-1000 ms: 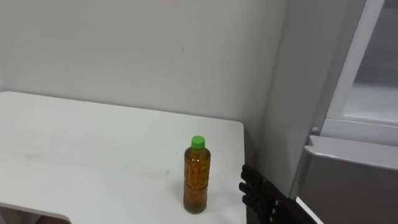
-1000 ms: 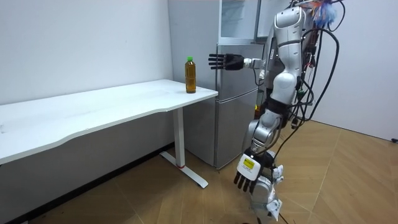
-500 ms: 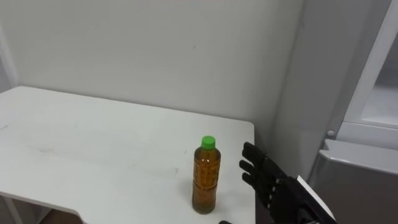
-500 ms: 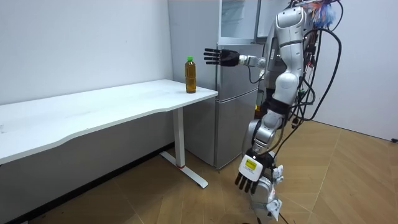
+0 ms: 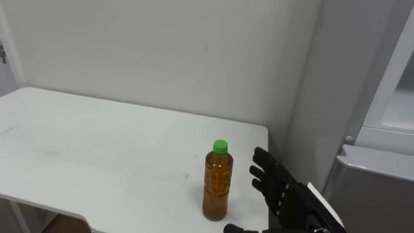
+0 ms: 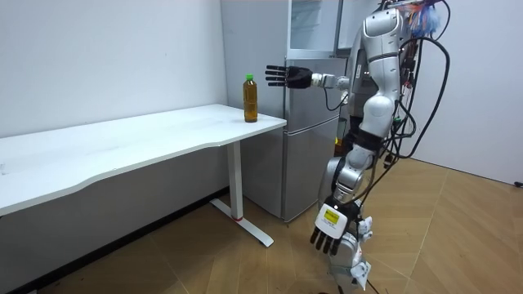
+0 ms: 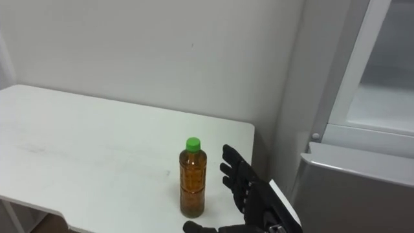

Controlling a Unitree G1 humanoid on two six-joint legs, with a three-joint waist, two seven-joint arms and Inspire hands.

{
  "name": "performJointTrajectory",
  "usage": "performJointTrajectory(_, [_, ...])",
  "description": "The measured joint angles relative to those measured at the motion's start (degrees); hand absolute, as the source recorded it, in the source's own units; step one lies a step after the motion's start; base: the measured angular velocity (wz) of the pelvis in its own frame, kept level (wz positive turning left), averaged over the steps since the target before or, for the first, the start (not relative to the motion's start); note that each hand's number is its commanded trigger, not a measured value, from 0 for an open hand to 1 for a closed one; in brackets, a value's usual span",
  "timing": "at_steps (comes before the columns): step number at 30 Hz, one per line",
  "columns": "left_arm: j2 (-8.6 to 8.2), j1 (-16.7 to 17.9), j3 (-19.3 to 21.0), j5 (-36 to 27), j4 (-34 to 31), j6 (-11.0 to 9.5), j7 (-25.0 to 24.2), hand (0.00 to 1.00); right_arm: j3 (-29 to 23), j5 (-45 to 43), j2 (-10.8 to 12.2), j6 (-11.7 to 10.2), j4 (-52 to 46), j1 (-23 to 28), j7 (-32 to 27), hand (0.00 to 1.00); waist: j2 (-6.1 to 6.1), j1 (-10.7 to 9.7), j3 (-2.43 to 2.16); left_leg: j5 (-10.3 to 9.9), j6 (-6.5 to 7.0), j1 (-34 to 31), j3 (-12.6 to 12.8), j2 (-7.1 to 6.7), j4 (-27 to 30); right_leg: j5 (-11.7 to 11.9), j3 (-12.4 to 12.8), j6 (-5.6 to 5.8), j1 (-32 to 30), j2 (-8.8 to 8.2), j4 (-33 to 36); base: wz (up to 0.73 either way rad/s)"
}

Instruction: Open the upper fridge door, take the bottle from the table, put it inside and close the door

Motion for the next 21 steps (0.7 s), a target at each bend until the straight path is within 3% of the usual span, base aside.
performJointTrajectory(10, [-0.13,-0.24,-1.21,0.08,0.18,-0.16,0.34,0.0,0.03,1.64,0.35,-0.06,1.97,-0.73,-2.08,0.0,0.21,0.62,0.06,0.0,0.0,-0.66,-0.89,-0.06,0.46,0.0,-0.89,0.0,-0.03,-0.14,-0.04,0.03])
performJointTrajectory(15, [-0.95,-0.41,-1.57,0.01,0.48,0.29,0.37,0.0,0.71,1.63,2.68,-0.06,1.97,-1.64,-7.15,0.0,1.62,1.83,-0.21,-0.01,0.0,-0.66,-0.96,-0.05,0.53,0.0,-1.12,0.0,0.04,-0.18,-0.02,0.0])
performJointTrajectory(21, [-1.39,-0.49,-1.67,0.14,0.1,0.6,1.57,0.0,3.12,-0.12,2.63,-0.08,3.77,-5.47,-14.17,0.0,2.19,2.65,-0.18,0.01,0.02,-0.98,-1.65,-0.18,0.61,0.0,-1.8,0.0,0.24,-0.38,-0.01,0.05])
